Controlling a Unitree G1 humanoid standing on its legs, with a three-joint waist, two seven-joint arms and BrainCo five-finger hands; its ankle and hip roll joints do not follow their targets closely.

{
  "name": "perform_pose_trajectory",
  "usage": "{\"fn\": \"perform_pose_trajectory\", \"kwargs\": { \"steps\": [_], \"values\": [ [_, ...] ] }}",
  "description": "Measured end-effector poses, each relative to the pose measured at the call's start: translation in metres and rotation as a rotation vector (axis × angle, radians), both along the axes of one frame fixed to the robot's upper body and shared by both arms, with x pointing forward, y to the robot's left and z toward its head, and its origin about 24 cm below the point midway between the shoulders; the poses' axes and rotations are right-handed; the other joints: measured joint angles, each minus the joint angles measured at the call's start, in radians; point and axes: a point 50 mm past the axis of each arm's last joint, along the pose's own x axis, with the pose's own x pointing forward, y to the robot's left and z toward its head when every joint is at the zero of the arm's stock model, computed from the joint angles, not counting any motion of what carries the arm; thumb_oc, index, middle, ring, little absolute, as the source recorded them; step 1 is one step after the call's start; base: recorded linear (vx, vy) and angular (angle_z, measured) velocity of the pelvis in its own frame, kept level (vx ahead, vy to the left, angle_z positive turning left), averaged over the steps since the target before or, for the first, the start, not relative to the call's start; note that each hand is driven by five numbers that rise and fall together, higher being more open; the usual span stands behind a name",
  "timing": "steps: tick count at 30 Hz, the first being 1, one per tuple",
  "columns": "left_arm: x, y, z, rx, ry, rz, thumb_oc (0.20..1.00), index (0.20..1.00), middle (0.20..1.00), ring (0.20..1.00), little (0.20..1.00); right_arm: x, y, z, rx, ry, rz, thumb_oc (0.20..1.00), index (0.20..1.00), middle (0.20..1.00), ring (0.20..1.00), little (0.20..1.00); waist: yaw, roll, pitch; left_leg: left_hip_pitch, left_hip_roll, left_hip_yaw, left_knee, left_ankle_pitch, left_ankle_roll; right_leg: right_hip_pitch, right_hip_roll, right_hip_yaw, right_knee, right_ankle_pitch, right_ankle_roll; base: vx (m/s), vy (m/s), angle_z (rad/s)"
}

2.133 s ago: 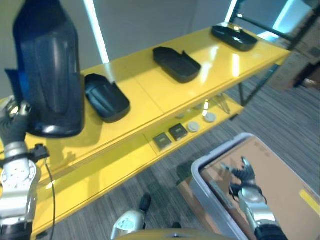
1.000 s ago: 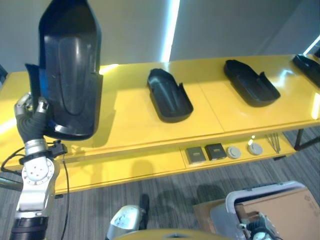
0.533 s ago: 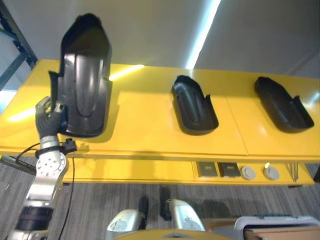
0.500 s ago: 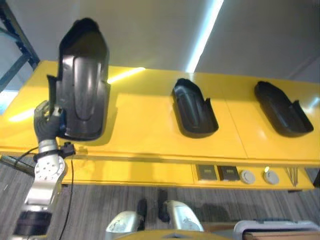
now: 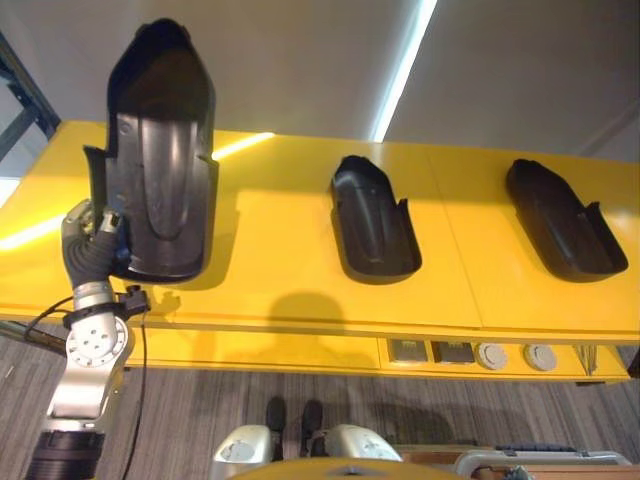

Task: Move parts from the plastic box to the shelf.

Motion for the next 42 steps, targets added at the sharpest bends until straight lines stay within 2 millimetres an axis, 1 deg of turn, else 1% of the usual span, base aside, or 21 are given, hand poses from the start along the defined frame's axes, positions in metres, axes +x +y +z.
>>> {"fn": "perform_pose_trajectory", "kwargs": {
  "steps": [6,7,8,9,10,11,13,15,19,23,24,25,26,28,31,32,35,37,39,40,42],
  "values": [
    [0.001,0.0,-0.002,0.002,0.017,-0.015,0.2,0.2,0.2,0.2,0.2,-0.005,-0.005,0.001,-0.061,-0.046,-0.082,1.0,1.0,1.0,1.0,1.0,0.007,-0.001,-0.005,-0.043,0.001,0.005,0.089,-0.057,-0.026,-0.005,-0.009,-0.014,0.06,-0.019,-0.037,0.01,-0.022,0.11],
    [0.0,0.0,-0.003,0.003,0.022,-0.012,0.2,0.2,0.2,0.2,0.2,0.001,-0.011,0.008,-0.098,-0.154,-0.18,1.0,1.0,1.0,1.0,1.0,-0.01,-0.004,-0.004,-0.05,0.013,0.062,0.112,-0.104,-0.05,-0.006,-0.022,-0.014,0.063,-0.007,-0.076,0.05,0.124,0.19],
    [0.0,0.002,-0.002,0.004,0.021,-0.004,0.2,0.2,0.2,0.2,0.2,0.007,-0.017,0.017,-0.13,-0.28,-0.241,1.0,1.0,1.0,1.0,1.0,-0.048,-0.028,-0.001,-0.079,0.034,0.118,0.209,-0.119,-0.042,-0.009,-0.051,-0.025,0.046,-0.006,-0.096,0.16,0.467,0.12],
    [0.004,0.004,-0.007,-0.018,0.031,0.019,0.2,0.2,0.2,0.2,0.2,0.044,-0.021,0.044,-0.167,-0.565,-0.213,1.0,1.0,1.0,1.0,1.0,-0.113,-0.005,0.001,-0.095,0.164,0.102,0.289,-0.144,-0.055,-0.018,-0.075,-0.015,0.036,0.006,-0.066,0.13,0.377,0.12],
    [0.007,0.004,-0.012,-0.025,0.044,0.019,0.2,0.2,0.2,0.2,0.2,0.048,-0.027,0.051,-0.179,-0.605,-0.208,1.0,1.0,1.0,1.0,1.0,-0.135,0.013,0.001,-0.069,0.208,0.088,0.257,-0.138,-0.084,-0.012,-0.078,-0.009,0.031,0.013,-0.036,0.13,0.479,-0.02],
    [0.007,0.005,-0.016,-0.04,0.057,0.02,0.2,0.2,0.2,0.2,0.2,0.049,-0.033,0.059,-0.194,-0.649,-0.215,1.0,1.0,1.0,1.0,1.0,-0.149,0.026,-0.005,-0.048,0.242,0.082,0.204,-0.128,-0.106,-0.018,-0.076,-0.004,0.033,0.012,-0.008,0.05,0.322,-0.03],
    [0.009,0.001,-0.022,-0.087,0.05,0.013,0.2,0.2,0.2,0.2,0.2,0.046,-0.05,0.065,-0.258,-0.659,-0.245,1.0,1.0,1.0,1.0,1.0,-0.158,0.048,-0.017,-0.012,0.308,0.067,0.112,-0.094,-0.136,-0.052,-0.095,0.037,0.053,-0.002,-0.019,0.04,0.36,-0.28],
    [0.009,-0.002,-0.022,-0.099,0.04,-0.002,0.2,0.2,0.2,0.2,0.2,0.043,-0.049,0.058,-0.251,-0.617,-0.255,1.0,1.0,1.0,1.0,1.0,-0.145,0.048,-0.012,0.009,0.324,0.049,0.082,-0.077,-0.122,-0.07,-0.121,0.069,0.051,0.007,0.001,0.01,0.297,-0.44],
    [0.01,-0.004,-0.021,-0.092,0.039,-0.028,0.2,0.2,0.2,0.2,0.2,0.034,-0.04,0.045,-0.198,-0.519,-0.209,1.0,1.0,1.0,1.0,1.0,-0.142,0.102,-0.007,0.048,0.291,0.065,0.055,-0.085,-0.127,-0.067,-0.151,0.066,0.045,0.054,0.077,0.03,0.381,-0.13],
    [0.01,0.0,-0.017,-0.068,0.037,-0.029,0.2,0.2,0.2,0.2,0.2,0.019,-0.019,0.022,-0.075,-0.399,-0.211,1.0,1.0,1.0,1.0,1.0,-0.101,0.043,-0.001,0.061,0.177,0.083,0.032,-0.068,-0.101,-0.028,-0.261,0.07,-0.029,0.069,0.111,0.01,0.346,0.11],
    [0.01,0.002,-0.012,-0.052,0.04,-0.032,0.2,0.2,0.2,0.2,0.2,0.014,0.004,0.008,0.016,-0.343,-0.193,1.0,1.0,1.0,1.0,1.0,-0.081,0.012,-0.004,0.063,0.136,0.078,0.041,-0.073,-0.083,-0.014,-0.292,0.078,-0.04,0.124,0.101,-0.01,0.327,0.15],
    [0.01,0.003,-0.011,-0.049,0.041,-0.034,0.2,0.2,0.2,0.2,0.2,0.012,0.014,0.001,0.058,-0.32,-0.186,1.0,1.0,1.0,1.0,1.0,-0.071,0.002,-0.002,0.067,0.123,0.076,0.046,-0.077,-0.076,-0.011,-0.306,0.085,-0.036,0.144,0.133,-0.02,0.307,0.15],
    [0.01,0.003,-0.011,-0.05,0.046,-0.034,0.2,0.2,0.2,0.2,0.2,0.01,0.026,-0.005,0.098,-0.294,-0.178,1.0,1.0,1.0,1.0,1.0,-0.056,-0.009,-0.006,0.067,0.113,0.075,0.061,-0.089,-0.067,-0.005,-0.311,0.088,-0.037,0.16,0.133,-0.04,0.235,0.03],
    [0.011,0.004,-0.011,-0.04,0.066,-0.033,0.2,0.2,0.2,0.2,0.2,0.017,0.05,-0.013,0.176,-0.272,-0.126,1.0,1.0,1.0,1.0,1.0,-0.021,-0.011,-0.007,0.035,0.08,0.083,0.117,-0.13,-0.05,-0.001,-0.341,0.08,-0.048,0.149,0.125,-0.06,0.269,-0.09],
    [0.012,0.003,-0.011,-0.022,0.088,-0.052,0.2,0.2,0.2,0.2,0.2,0.034,0.057,-0.012,0.203,-0.293,-0.088,1.0,1.0,1.0,1.0,1.0,-0.024,-0.005,-0.003,-0.011,0.043,0.077,0.185,-0.158,-0.021,-0.007,-0.376,0.063,-0.05,0.163,0.134,-0.07,0.308,0.11],
    [0.012,0.003,-0.011,-0.019,0.096,-0.06,0.2,0.2,0.2,0.2,0.2,0.038,0.055,-0.011,0.204,-0.296,-0.084,1.0,1.0,1.0,1.0,1.0,-0.025,0.002,0.002,-0.021,0.045,0.074,0.204,-0.169,-0.014,-0.016,-0.379,0.054,-0.031,0.192,0.164,-0.04,0.236,0.07],
    [0.01,0.004,-0.013,-0.014,0.111,-0.072,0.2,0.2,0.2,0.2,0.2,0.047,0.05,-0.005,0.193,-0.32,-0.067,1.0,1.0,1.0,1.0,1.0,-0.019,0.028,0.003,-0.027,0.067,0.085,0.19,-0.169,-0.007,-0.046,-0.363,0.013,-0.028,0.28,0.151,-0.01,0.113,-0.17],
    [0.01,0.004,-0.013,-0.012,0.115,-0.08,0.2,0.2,0.2,0.2,0.2,0.044,0.05,-0.007,0.203,-0.298,-0.07,1.0,1.0,1.0,1.0,1.0,-0.017,0.04,0.009,-0.013,0.079,0.084,0.152,-0.149,0.005,-0.082,-0.324,-0.012,0.091,0.196,0.173,0.0,0.064,-0.07],
    [0.009,0.008,-0.013,-0.013,0.127,-0.061,0.2,0.2,0.2,0.2,0.2,0.032,0.052,-0.01,0.222,-0.244,-0.06,1.0,1.0,1.0,1.0,1.0,-0.023,0.022,0.002,0.024,0.086,0.08,0.075,-0.104,-0.004,-0.091,-0.209,-0.014,0.16,0.006,0.143,0.02,-0.038,0.01],
    [0.01,0.008,-0.015,-0.019,0.135,-0.056,0.2,0.2,0.2,0.2,0.2,0.031,0.053,-0.011,0.224,-0.227,-0.042,1.0,1.0,1.0,1.0,1.0,-0.032,0.02,0.001,0.028,0.085,0.072,0.061,-0.095,-0.01,-0.072,-0.193,-0.002,0.128,-0.002,0.107,0.04,-0.11,0.24],
    [0.012,0.004,-0.019,-0.028,0.163,-0.061,0.2,0.2,0.2,0.2,0.2,0.025,0.053,-0.014,0.237,-0.172,-0.017,1.0,1.0,1.0,1.0,1.0,-0.051,0.025,-0.001,0.033,0.095,0.052,0.033,-0.079,-0.024,-0.028,-0.162,-0.011,0.054,0.028,0.101,0.03,-0.09,0.23]
  ]
}}
